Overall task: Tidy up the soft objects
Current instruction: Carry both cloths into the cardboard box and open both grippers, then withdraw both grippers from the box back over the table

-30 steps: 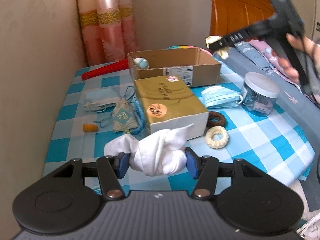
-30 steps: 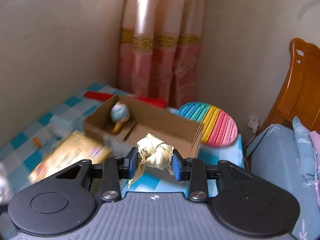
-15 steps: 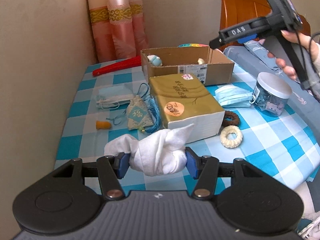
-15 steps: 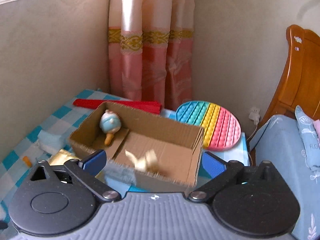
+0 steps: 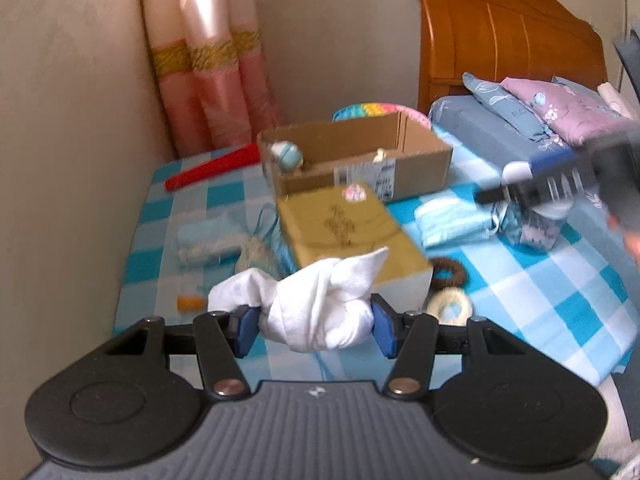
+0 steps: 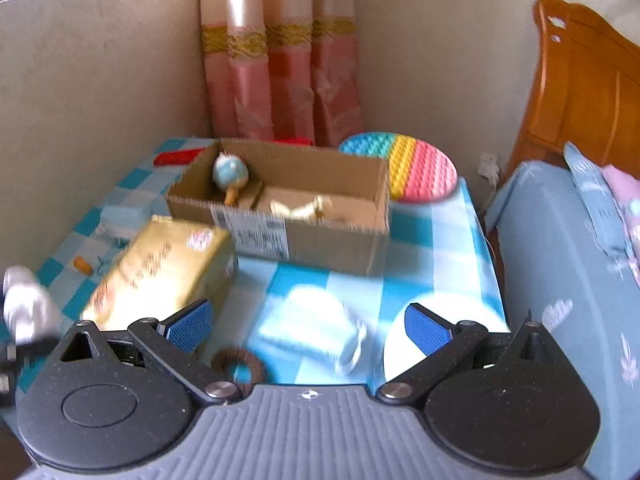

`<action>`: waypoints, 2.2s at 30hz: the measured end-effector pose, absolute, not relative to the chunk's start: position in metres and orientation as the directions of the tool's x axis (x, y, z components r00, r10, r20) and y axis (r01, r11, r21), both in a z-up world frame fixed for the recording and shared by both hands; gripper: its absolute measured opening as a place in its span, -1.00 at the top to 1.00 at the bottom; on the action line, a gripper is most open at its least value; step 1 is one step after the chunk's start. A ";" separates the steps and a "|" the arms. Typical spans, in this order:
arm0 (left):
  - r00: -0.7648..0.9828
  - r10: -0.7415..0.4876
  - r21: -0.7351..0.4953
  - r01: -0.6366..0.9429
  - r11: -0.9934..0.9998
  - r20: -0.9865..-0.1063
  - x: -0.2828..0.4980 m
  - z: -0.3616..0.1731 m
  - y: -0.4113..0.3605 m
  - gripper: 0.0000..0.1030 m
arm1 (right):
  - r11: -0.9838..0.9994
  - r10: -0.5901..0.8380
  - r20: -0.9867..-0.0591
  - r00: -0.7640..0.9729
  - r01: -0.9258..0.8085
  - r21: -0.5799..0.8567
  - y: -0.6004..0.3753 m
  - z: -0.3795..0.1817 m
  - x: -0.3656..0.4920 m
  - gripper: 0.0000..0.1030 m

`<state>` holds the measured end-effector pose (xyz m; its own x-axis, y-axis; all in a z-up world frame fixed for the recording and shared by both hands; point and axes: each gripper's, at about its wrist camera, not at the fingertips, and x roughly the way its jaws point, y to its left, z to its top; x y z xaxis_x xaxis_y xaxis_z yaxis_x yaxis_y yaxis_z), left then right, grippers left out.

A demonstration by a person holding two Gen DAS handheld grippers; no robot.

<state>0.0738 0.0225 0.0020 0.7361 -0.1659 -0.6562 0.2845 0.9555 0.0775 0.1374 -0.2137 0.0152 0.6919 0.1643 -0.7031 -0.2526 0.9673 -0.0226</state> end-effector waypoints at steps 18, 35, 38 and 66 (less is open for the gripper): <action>0.741 -0.173 0.170 0.362 0.916 -0.648 0.228 0.041 -0.061 -0.09 | 0.975 0.175 -0.672 0.720 -0.220 0.018 -0.234 -0.001 0.082 -1.00; 0.764 -0.148 0.166 0.317 0.934 -0.628 0.227 0.041 -0.053 -0.86 | 0.975 0.195 -0.659 0.726 -0.218 0.048 -0.241 0.000 0.084 -1.00; 0.774 -0.147 0.161 0.307 0.938 -0.616 0.210 0.046 -0.043 -0.87 | 0.974 0.197 -0.655 0.730 -0.221 0.046 -0.238 0.003 0.082 -1.00; 0.715 -0.077 0.032 0.137 0.990 -0.694 0.074 -0.037 0.042 -0.98 | 0.917 0.247 -0.758 0.604 -0.399 -0.019 -0.190 -0.067 0.075 -1.00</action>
